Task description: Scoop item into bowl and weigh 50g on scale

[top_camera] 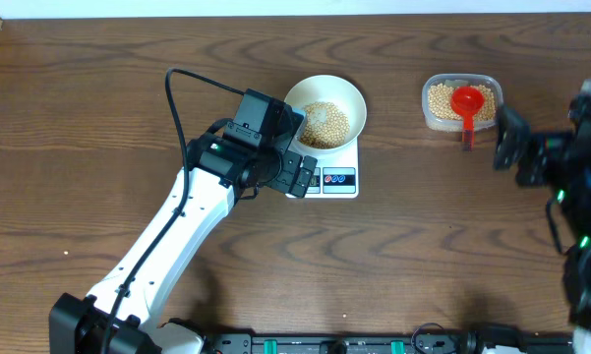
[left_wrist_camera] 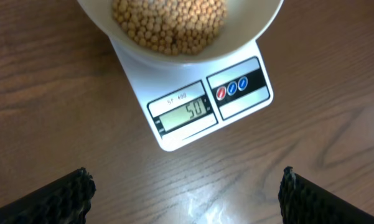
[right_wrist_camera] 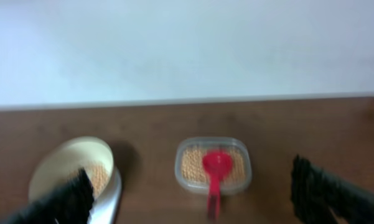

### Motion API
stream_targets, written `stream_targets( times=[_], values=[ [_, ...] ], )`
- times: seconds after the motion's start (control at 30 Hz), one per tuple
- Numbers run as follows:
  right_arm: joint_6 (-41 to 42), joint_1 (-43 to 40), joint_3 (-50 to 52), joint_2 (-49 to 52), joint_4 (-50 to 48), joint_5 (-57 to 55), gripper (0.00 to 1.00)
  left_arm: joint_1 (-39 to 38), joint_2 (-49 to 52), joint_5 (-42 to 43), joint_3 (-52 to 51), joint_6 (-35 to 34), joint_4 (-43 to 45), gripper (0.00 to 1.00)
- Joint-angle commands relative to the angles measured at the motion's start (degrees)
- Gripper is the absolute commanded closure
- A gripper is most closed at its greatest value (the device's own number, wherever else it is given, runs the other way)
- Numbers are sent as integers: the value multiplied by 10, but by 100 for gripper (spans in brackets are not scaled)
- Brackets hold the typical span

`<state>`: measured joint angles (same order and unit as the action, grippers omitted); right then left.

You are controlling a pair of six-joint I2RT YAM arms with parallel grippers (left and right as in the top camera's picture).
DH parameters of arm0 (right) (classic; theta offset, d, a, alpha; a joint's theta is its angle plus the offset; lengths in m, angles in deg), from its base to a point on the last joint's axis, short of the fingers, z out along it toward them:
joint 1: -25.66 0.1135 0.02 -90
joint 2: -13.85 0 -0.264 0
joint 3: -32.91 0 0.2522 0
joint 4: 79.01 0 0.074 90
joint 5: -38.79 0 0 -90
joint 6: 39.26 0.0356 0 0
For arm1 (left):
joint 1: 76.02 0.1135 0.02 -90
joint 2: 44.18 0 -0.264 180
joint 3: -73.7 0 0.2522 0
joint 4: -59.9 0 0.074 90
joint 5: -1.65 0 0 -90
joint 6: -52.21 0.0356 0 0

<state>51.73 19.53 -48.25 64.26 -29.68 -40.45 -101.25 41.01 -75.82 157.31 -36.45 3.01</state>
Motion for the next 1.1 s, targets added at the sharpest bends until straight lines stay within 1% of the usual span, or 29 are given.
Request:
stream_targets(
  times=[0.0,0.17,0.3,0.47,0.6,0.83,1.07],
  values=[
    [-6,4,135,-119,-76,-12,1,1,5,-6,-4,1,-1,4],
    [1,6,247,-236,-143,-12,1,1,5,-6,-4,1,-1,4],
    [21,6,316,-326,-169,-13,1,1,5,-6,-4,1,-1,4],
    [22,6,389,-417,-200,-13,1,1,5,-6,-4,1,-1,4],
    [22,6,432,-459,-228,-13,1,1,5,-6,-4,1,-1,4],
    [22,6,512,-500,-294,-15,1,1,5,-6,-4,1,-1,3],
    [21,14,586,-501,-379,-36,1,1,5,-6,-4,1,-1,4]
  ],
)
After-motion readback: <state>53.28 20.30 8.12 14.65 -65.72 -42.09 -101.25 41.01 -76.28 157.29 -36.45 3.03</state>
